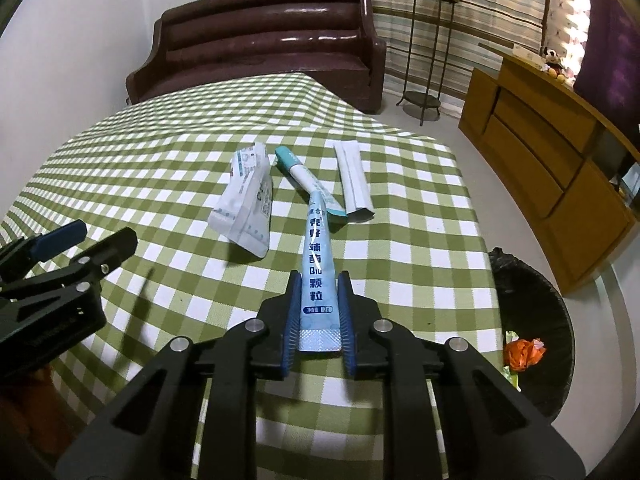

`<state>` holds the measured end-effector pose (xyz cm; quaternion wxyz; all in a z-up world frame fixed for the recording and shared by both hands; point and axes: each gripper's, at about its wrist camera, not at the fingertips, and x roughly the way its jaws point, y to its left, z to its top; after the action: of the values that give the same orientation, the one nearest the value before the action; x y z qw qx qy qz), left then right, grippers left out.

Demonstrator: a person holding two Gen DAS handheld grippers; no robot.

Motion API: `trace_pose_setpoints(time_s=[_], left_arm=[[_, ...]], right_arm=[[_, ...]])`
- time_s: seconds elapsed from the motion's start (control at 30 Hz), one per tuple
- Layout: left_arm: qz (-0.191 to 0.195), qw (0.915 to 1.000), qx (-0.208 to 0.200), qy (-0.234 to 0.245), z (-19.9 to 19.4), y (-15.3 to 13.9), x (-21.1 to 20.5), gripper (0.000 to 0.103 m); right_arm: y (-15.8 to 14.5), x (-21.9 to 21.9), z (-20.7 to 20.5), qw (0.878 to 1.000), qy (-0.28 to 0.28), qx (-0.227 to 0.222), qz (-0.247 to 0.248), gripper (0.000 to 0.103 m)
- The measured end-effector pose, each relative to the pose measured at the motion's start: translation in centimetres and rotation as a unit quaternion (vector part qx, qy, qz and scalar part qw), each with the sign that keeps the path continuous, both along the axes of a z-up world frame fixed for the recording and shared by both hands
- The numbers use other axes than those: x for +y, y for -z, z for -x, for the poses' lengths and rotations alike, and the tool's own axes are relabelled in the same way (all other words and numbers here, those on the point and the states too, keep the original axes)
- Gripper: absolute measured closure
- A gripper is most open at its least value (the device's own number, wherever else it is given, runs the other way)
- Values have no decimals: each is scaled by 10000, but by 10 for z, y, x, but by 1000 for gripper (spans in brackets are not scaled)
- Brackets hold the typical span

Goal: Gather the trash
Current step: 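Grasp the white red-lettered toothpaste tube with the left tool while the right tool holds the blue tube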

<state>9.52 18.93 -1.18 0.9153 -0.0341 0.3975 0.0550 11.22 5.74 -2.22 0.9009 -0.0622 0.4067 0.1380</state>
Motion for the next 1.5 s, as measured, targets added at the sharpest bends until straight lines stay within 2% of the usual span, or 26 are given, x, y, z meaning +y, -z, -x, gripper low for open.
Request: trace_pose_setpoints(time_s=[0.33,0.87,1.37,1.5], left_arm=[[85,9997,-33,214,-4,-8,-23,34],[-1,9986,-181,497,-44,-27,-70,32],[-91,9982,410,422,-86,0,-77,32],[-62,9975,526,464,-91,3,-77,45]], right_arm=[[-13,-23,6,9997,128,-151,-173,85],[-19,-62,-40,9980,475,-306,-282,85],[-11,-67,-72,9983,388,-244,-363,85],[-8,-65,-75,9983,381,-210,-393,85]])
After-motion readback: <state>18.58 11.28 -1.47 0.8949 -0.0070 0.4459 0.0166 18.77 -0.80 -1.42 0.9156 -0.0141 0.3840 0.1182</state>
